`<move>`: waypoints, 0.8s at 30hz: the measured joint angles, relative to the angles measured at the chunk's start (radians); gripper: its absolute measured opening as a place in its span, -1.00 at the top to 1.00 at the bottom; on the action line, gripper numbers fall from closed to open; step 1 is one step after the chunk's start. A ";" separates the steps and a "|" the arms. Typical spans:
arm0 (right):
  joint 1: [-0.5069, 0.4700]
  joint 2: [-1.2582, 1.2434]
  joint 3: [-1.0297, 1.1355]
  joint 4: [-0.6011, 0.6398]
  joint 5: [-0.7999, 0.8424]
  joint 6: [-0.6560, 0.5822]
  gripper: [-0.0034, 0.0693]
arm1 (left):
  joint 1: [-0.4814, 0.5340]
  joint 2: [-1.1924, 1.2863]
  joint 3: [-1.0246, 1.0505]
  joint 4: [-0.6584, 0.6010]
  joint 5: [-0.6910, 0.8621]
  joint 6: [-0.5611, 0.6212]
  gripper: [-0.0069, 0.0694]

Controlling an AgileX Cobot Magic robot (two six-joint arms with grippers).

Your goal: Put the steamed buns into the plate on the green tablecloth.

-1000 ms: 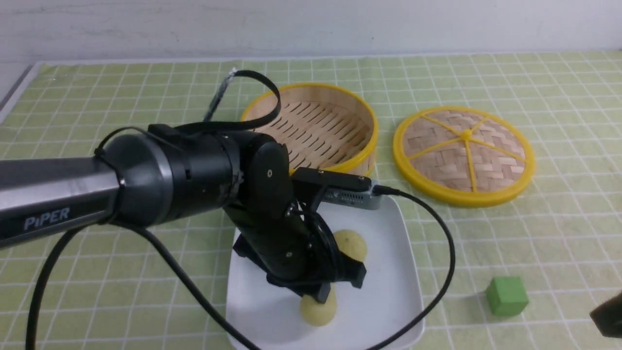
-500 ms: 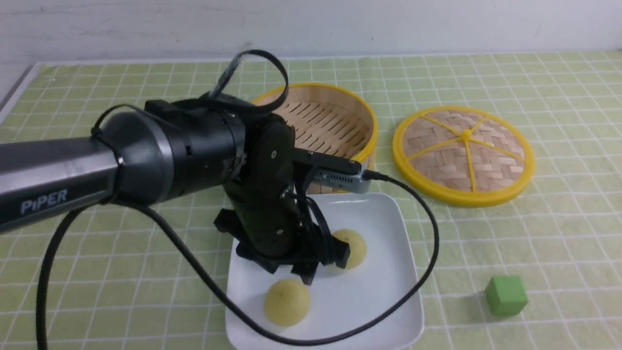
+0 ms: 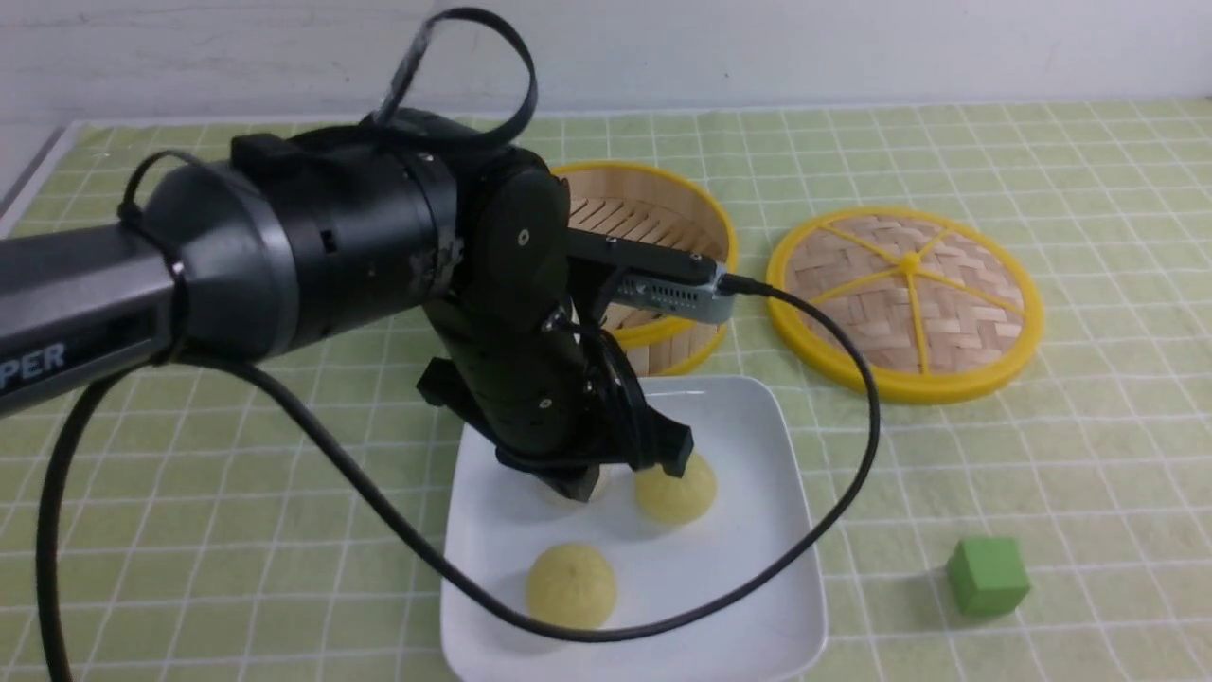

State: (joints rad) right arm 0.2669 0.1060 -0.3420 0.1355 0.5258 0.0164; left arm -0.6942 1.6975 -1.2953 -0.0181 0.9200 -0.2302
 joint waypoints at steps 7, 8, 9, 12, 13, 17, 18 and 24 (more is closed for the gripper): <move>0.000 0.003 0.000 -0.003 0.005 0.000 0.95 | 0.000 -0.001 0.000 0.007 0.000 0.001 0.81; 0.000 0.003 0.000 -0.003 0.006 0.000 0.95 | 0.000 -0.001 0.000 0.008 0.000 0.001 0.81; 0.000 0.003 0.000 -0.003 0.006 0.000 0.94 | 0.000 -0.001 0.000 0.009 0.000 0.001 0.81; 0.000 0.003 0.000 -0.003 0.006 0.000 0.94 | 0.000 -0.001 0.000 0.012 0.000 0.002 0.81; 0.000 0.003 0.000 -0.003 0.006 0.000 0.94 | 0.000 -0.001 0.000 0.012 0.000 0.002 0.81; 0.000 0.003 0.000 -0.003 0.006 0.000 0.93 | 0.000 -0.001 0.000 0.026 0.000 0.002 0.81; 0.000 0.003 0.000 -0.003 0.006 0.000 0.93 | 0.000 -0.001 0.000 0.028 0.000 0.002 0.81; 0.000 0.003 0.007 -0.003 0.006 0.000 0.92 | 0.000 -0.001 0.000 0.057 -0.005 0.002 0.81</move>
State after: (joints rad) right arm 0.2669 0.1086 -0.3354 0.1321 0.5320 0.0164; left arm -0.6942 1.6965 -1.2953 0.0386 0.9149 -0.2284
